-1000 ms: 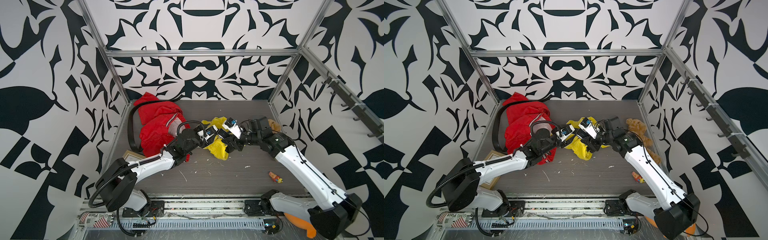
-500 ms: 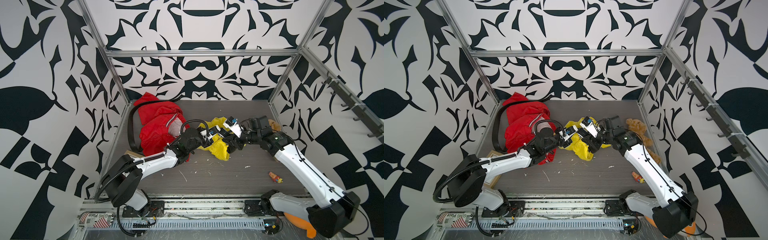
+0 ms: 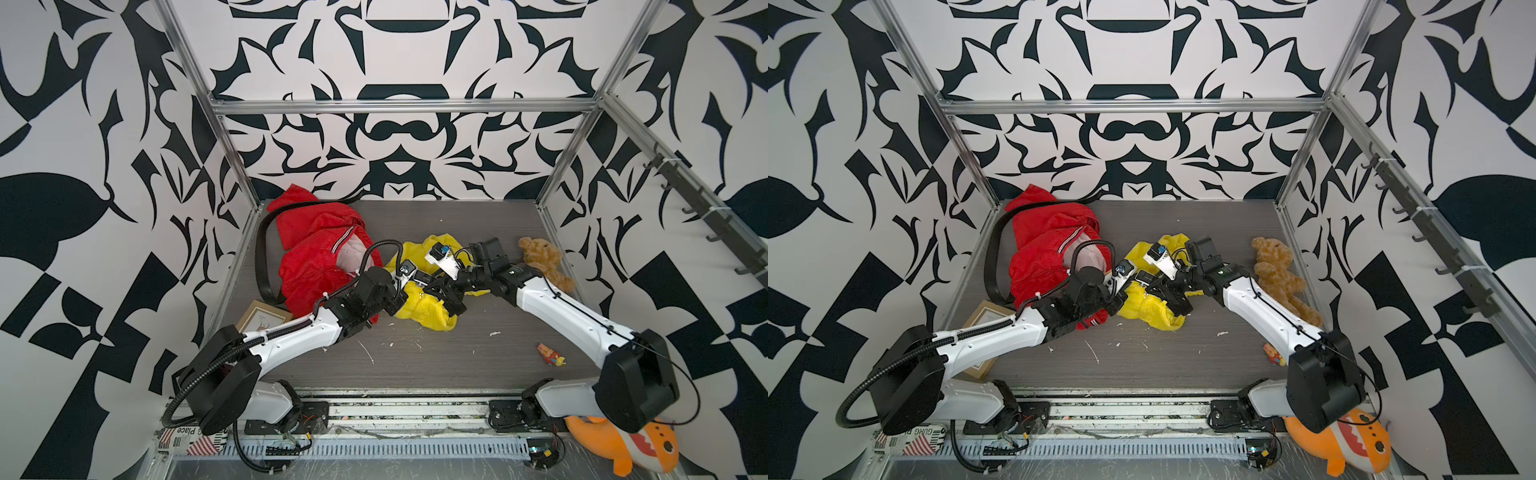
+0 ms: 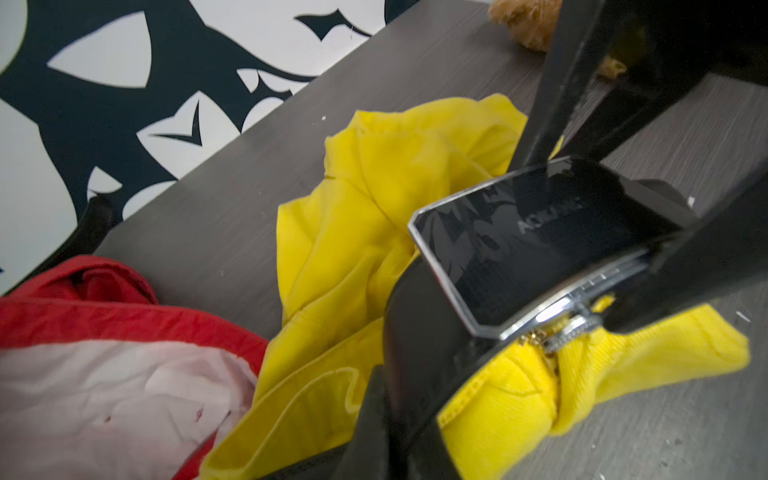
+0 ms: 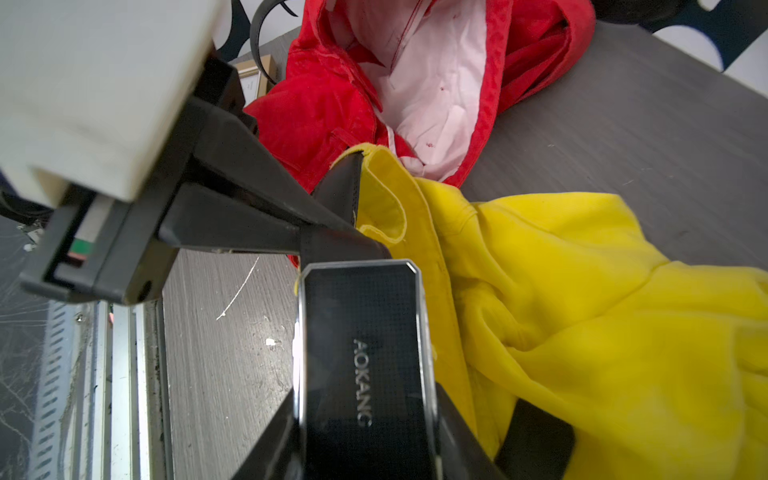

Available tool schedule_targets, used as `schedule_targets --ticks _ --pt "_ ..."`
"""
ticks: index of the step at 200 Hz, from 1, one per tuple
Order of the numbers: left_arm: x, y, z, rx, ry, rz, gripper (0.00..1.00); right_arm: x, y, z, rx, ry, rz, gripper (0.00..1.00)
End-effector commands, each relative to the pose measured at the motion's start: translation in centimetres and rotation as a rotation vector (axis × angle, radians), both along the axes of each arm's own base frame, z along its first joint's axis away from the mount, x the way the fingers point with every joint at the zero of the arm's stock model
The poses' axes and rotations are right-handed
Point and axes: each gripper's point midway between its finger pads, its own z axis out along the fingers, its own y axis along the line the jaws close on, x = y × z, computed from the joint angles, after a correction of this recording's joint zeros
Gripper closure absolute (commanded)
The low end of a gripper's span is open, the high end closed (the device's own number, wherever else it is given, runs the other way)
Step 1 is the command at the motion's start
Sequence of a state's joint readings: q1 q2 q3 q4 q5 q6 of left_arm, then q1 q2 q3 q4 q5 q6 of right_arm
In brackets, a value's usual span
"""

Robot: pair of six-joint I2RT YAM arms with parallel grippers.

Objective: Remove the belt from the trousers

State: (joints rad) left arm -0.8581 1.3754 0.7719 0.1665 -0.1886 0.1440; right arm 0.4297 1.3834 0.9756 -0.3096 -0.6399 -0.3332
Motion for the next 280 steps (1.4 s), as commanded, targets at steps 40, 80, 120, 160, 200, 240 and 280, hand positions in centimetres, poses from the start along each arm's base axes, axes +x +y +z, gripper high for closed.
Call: schedule_targets --ticks 40,80,120,160,200,240,280 --pt "0.0 0.2 0.2 0.029 0.048 0.028 1.00 3.9 -3.9 1.1 -0.064 0.041 -0.275 0.23" --pt "-0.1 -0.3 1.6 0.053 0.054 -0.009 1.00 1.7 -3.9 3.3 -0.007 -0.065 -0.228 0.02" --pt "-1.1 -1.6 2.2 0.070 0.117 -0.091 1.00 -0.2 -3.5 5.1 -0.114 -0.358 -0.167 0.02" --pt "-1.5 -2.1 2.2 0.065 0.158 -0.120 1.00 -0.9 -0.9 5.9 -0.211 -0.580 -0.114 0.02" --pt "-1.6 -2.3 2.7 0.034 0.170 -0.123 1.00 -0.1 0.4 5.4 -0.192 -0.633 -0.105 0.07" --pt "-1.6 -2.2 3.2 -0.015 0.194 -0.127 1.00 -0.6 1.8 5.0 -0.118 -0.646 -0.046 0.13" --pt "-1.6 -1.8 3.6 -0.037 0.208 -0.132 1.00 -1.7 2.5 4.7 -0.039 -0.564 0.050 0.26"
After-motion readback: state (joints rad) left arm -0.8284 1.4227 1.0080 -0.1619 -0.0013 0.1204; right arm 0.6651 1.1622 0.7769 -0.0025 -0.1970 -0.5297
